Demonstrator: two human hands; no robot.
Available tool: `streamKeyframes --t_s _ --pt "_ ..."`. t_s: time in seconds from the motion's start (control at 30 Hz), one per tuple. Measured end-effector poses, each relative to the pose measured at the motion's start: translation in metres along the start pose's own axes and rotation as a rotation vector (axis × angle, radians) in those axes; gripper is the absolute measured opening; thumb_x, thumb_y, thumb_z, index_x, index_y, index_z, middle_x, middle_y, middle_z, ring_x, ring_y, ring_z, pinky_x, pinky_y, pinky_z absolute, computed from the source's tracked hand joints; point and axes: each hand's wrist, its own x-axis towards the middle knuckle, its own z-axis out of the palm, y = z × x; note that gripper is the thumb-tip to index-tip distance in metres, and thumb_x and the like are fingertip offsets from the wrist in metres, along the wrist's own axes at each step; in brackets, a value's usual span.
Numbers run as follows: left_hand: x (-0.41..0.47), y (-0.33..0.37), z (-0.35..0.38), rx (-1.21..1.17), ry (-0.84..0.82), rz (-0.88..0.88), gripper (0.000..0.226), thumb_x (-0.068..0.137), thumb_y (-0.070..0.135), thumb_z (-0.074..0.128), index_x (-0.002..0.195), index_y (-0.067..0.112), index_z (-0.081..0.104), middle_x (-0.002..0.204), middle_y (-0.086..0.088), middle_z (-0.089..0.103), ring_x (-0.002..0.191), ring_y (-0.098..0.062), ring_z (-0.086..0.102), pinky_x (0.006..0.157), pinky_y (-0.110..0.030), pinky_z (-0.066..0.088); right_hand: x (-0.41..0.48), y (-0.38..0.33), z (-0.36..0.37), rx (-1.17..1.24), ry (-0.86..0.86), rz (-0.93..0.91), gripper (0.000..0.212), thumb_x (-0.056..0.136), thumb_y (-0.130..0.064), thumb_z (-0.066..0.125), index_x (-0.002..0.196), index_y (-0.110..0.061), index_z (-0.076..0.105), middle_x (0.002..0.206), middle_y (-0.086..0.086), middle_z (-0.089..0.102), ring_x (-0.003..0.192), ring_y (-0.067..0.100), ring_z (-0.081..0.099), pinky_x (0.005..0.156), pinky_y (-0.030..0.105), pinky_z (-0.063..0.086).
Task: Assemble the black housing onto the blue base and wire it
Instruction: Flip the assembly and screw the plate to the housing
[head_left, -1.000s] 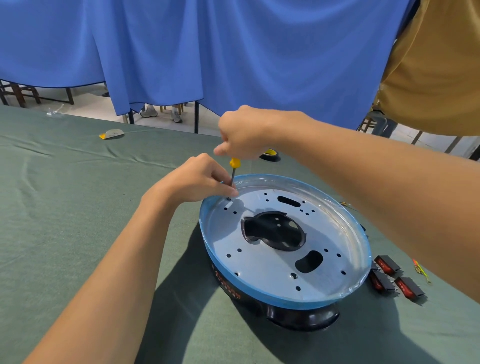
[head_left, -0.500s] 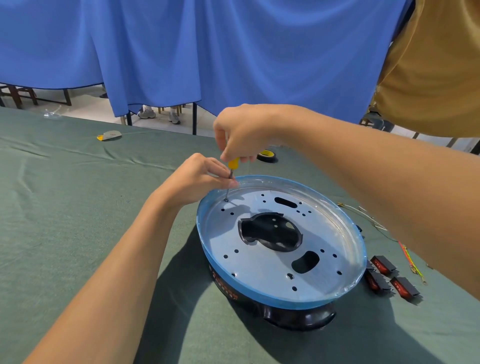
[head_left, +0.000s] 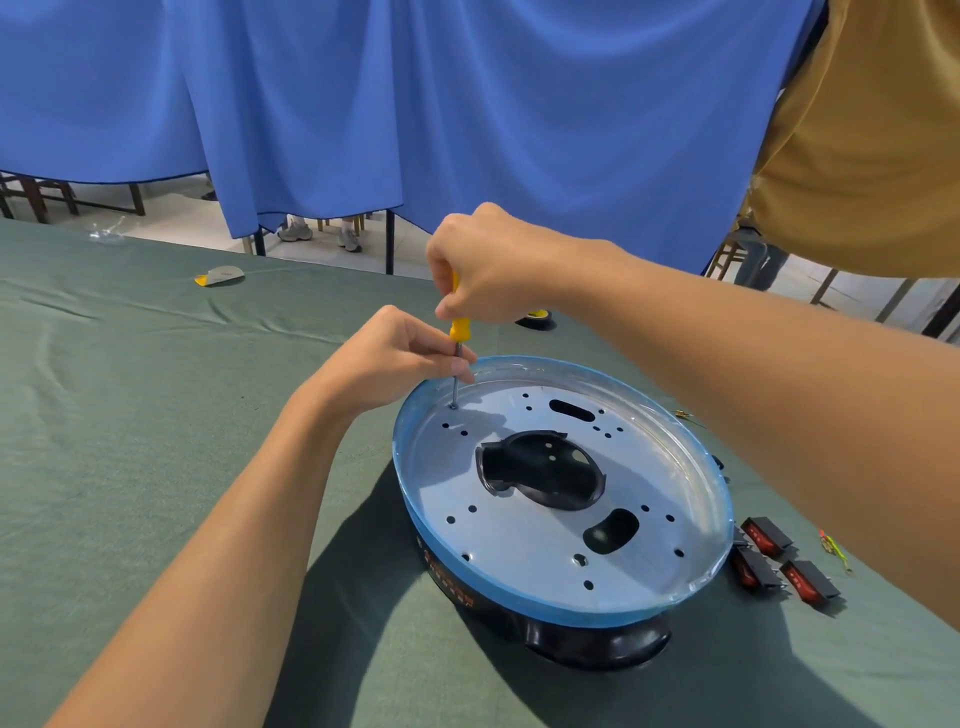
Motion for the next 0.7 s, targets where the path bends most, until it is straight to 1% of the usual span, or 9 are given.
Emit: streamKeyframes --t_s 0.1,0.2,0.27,0.33,0.4,0.5,0.6,0.63,0.7 --pt "-0.001 -0.001 0.004 0.003 0.074 0.008 0.012 0.073 0.021 0.083 0.07 0.032 0.08 0.075 0.007 0.076 0.071 -0.001 0.065 0.081 -0.03 0.052 0.001 -0.003 0.006 -0.046 0.046 0.018 0.036 0.085 -0.033 0.068 0.067 -0.024 0.038 0.077 -0.001 0.039 0.071 0.021 0.048 0.055 0.03 0.039" --pt "0.0 -0.004 0.002 0.016 0.077 -0.004 0.011 0.075 0.022 0.082 0.072 0.033 0.08 0.079 0.007 0.077 0.084 -0.011 0.069 0.09 -0.037 0.051 0.001 -0.006 0.007 -0.073 0.046 0.013 0.04 0.089 -0.04 0.063 0.065 -0.023 0.035 0.075 0.0 0.036 0.066 0.019 0.043 0.054 0.031 0.037" --pt "0.001 -0.005 0.0 0.012 0.019 0.007 0.017 0.08 0.018 0.079 0.071 0.033 0.08 0.083 0.01 0.077 0.093 -0.009 0.07 0.094 -0.029 0.051 0.001 -0.008 0.004 -0.051 -0.011 -0.011 0.032 0.086 -0.035 0.066 0.069 -0.025 0.041 0.08 0.001 0.045 0.077 0.024 0.055 0.06 0.036 0.048" --pt "0.002 -0.005 0.001 -0.027 -0.039 0.014 0.023 0.084 0.013 0.075 0.073 0.032 0.079 0.085 0.011 0.077 0.09 0.0 0.069 0.089 -0.016 0.049 0.001 -0.009 0.004 -0.053 -0.04 -0.032 0.026 0.085 -0.02 0.066 0.071 -0.026 0.045 0.084 0.003 0.051 0.085 0.028 0.059 0.065 0.039 0.054" --pt "0.001 -0.005 0.004 -0.039 -0.033 0.008 0.019 0.082 0.014 0.077 0.076 0.032 0.08 0.085 0.01 0.077 0.087 0.003 0.069 0.084 -0.013 0.051 0.001 -0.007 0.005 -0.067 0.003 0.0 0.028 0.085 -0.015 0.065 0.069 -0.023 0.044 0.077 0.003 0.049 0.074 0.026 0.06 0.061 0.036 0.054" --pt "0.0 -0.007 0.007 -0.028 0.051 0.003 0.014 0.075 0.016 0.083 0.073 0.029 0.08 0.08 0.009 0.077 0.082 0.001 0.069 0.084 -0.02 0.053 -0.001 -0.002 0.011 -0.074 0.071 0.063 0.031 0.089 -0.017 0.062 0.066 -0.017 0.041 0.066 0.005 0.044 0.05 0.021 0.056 0.045 0.026 0.041" --pt "0.0 -0.006 0.006 0.007 0.013 0.005 0.017 0.08 0.012 0.078 0.076 0.028 0.079 0.082 0.009 0.077 0.094 0.0 0.069 0.089 -0.016 0.049 -0.001 0.001 0.012 -0.052 0.078 0.072 0.037 0.094 -0.028 0.057 0.064 -0.015 0.039 0.069 0.005 0.044 0.037 0.015 0.054 0.042 0.021 0.035" --pt "0.001 -0.005 0.006 0.018 -0.025 0.005 0.017 0.084 0.01 0.075 0.08 0.025 0.079 0.084 0.008 0.077 0.097 0.001 0.068 0.089 -0.013 0.047 -0.001 0.001 0.011 -0.038 0.054 0.06 0.036 0.093 -0.03 0.059 0.065 -0.016 0.042 0.072 0.006 0.048 0.044 0.017 0.058 0.044 0.023 0.039" --pt "0.001 -0.004 0.005 0.013 -0.086 0.002 0.014 0.09 0.006 0.068 0.091 0.016 0.078 0.088 0.008 0.077 0.096 0.003 0.068 0.084 -0.006 0.046 0.001 0.0 0.011 -0.029 -0.027 0.027 0.024 0.088 -0.026 0.063 0.071 -0.021 0.047 0.083 0.006 0.055 0.071 0.025 0.065 0.055 0.033 0.05"
